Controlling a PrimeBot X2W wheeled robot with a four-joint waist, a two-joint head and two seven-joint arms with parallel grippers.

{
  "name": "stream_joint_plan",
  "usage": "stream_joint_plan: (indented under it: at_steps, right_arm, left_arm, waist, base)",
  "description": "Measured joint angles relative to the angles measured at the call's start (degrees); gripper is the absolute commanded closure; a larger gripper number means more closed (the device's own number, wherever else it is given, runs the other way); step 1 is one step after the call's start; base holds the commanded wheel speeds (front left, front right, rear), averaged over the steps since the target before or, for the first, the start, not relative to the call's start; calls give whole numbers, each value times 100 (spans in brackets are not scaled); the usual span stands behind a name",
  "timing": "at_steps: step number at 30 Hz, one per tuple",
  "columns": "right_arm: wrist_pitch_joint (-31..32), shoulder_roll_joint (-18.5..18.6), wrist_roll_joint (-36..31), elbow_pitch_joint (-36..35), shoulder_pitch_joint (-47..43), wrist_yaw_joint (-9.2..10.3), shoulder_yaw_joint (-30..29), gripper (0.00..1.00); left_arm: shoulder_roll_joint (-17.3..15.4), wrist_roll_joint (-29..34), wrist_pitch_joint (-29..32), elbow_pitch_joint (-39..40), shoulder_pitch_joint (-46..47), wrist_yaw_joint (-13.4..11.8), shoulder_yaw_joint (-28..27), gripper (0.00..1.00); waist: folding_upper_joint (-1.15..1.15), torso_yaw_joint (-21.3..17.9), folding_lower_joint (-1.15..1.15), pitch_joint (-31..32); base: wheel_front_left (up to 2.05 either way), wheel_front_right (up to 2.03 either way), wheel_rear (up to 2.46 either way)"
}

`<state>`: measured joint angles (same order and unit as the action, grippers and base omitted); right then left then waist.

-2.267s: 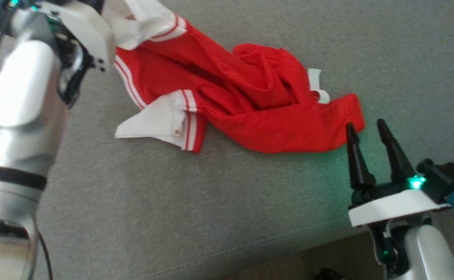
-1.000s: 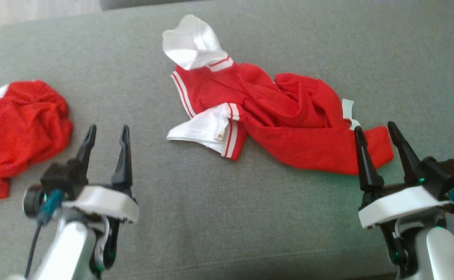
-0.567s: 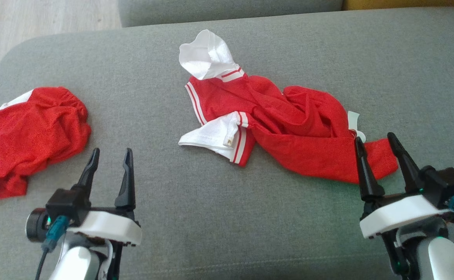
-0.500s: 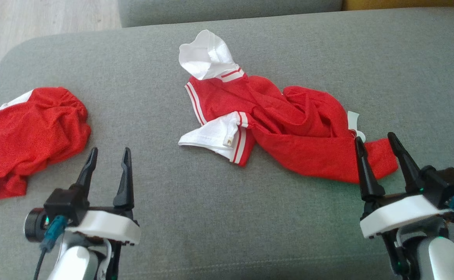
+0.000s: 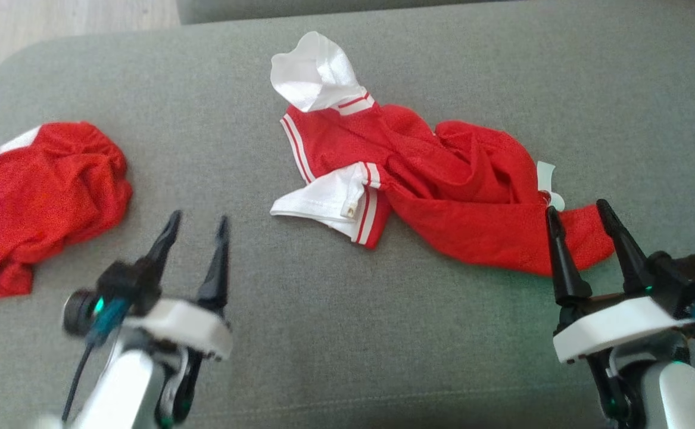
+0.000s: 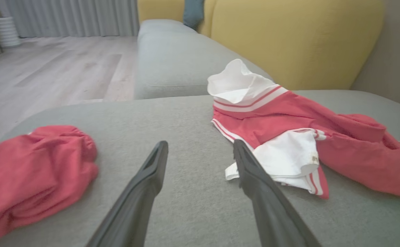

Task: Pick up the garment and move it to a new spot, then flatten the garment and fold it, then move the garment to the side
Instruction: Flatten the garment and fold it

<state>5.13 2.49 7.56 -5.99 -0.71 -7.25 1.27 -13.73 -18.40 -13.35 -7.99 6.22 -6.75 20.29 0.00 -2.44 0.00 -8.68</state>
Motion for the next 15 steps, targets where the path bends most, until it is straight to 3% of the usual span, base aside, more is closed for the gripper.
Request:
stream_joint_plan:
  at_steps: [10, 15]
  right_arm:
    - [-8, 0, 101, 40, 141, 0, 123, 0]
    - [-68, 0, 160, 116, 240, 0, 176, 0]
  left_arm:
    - [324, -250, 928, -1363, 1671, 889, 517, 0]
    - [417, -483, 1471, -2221, 2056, 1091, 573, 0]
  waist:
    - [0, -191, 1, -485]
    - [0, -361, 1, -678]
  base:
    - [0, 0, 0]
    - [0, 0, 0]
